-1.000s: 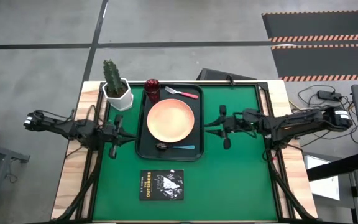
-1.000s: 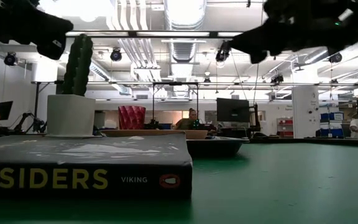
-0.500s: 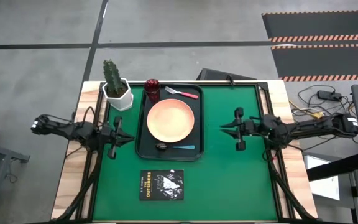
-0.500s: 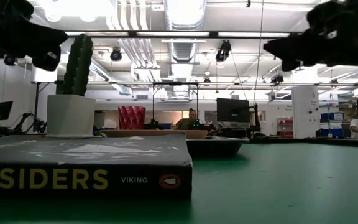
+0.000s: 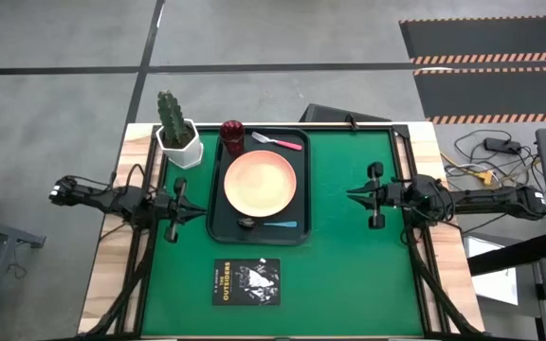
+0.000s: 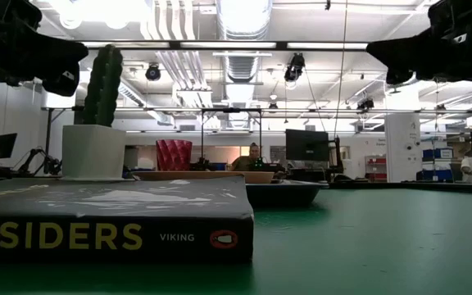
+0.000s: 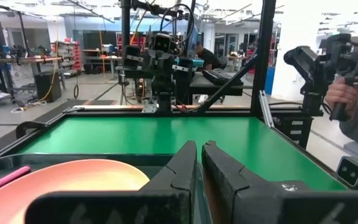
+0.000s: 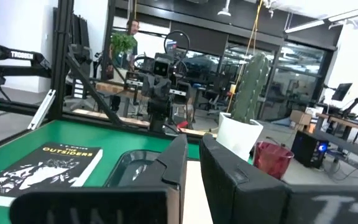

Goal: Pick and place plate/cup/fork/spoon on tray
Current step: Return to Home Position

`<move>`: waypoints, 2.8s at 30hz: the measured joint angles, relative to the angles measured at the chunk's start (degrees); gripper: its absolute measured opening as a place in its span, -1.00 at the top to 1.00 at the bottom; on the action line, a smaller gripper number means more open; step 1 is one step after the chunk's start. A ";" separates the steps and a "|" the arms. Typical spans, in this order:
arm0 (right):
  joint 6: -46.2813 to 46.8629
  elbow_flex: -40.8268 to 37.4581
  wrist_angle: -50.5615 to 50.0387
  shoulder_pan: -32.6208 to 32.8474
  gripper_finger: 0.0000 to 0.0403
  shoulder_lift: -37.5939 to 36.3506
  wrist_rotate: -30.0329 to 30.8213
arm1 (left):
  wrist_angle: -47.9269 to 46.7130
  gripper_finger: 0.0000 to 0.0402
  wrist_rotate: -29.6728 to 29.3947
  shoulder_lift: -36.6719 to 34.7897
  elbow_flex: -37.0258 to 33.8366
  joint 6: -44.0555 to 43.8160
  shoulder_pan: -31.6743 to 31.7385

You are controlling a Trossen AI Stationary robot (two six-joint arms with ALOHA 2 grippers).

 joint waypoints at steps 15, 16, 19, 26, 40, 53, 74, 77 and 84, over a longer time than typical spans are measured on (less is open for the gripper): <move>-3.98 -0.04 -7.20 0.00 0.84 -13.92 -7.35 | -0.20 0.96 -0.59 3.29 0.00 -0.13 0.00; -3.77 -0.04 -7.24 0.00 0.84 -14.75 -9.59 | -0.22 0.96 -0.59 3.51 0.00 -0.13 0.00; -1.22 -0.07 -7.78 0.00 0.84 -17.74 -12.45 | -0.15 0.96 -0.61 4.17 0.00 -0.13 0.00; -1.05 -0.09 -14.13 0.00 0.84 -22.19 -12.46 | -0.07 0.96 -0.61 5.50 0.00 -0.11 0.02; 9.26 -0.07 -14.17 -0.02 0.84 -18.28 -11.98 | -0.22 0.96 -0.62 8.92 -0.02 -0.09 0.01; 8.57 -0.07 -14.15 -0.01 0.84 -17.19 -11.98 | -0.07 0.96 -0.62 11.99 -0.02 -0.09 0.01; 8.55 -0.07 -14.15 0.00 0.84 -17.17 -11.96 | -0.13 0.96 -0.62 16.31 -0.02 -0.11 0.01; 8.55 -0.07 -14.16 -0.01 0.84 -17.17 -11.96 | -0.13 0.96 -0.62 16.90 -0.02 -0.10 0.01; 8.55 -0.07 -14.15 -0.01 0.84 -17.17 -11.96 | -0.20 0.96 -0.61 18.13 -0.02 -0.11 0.02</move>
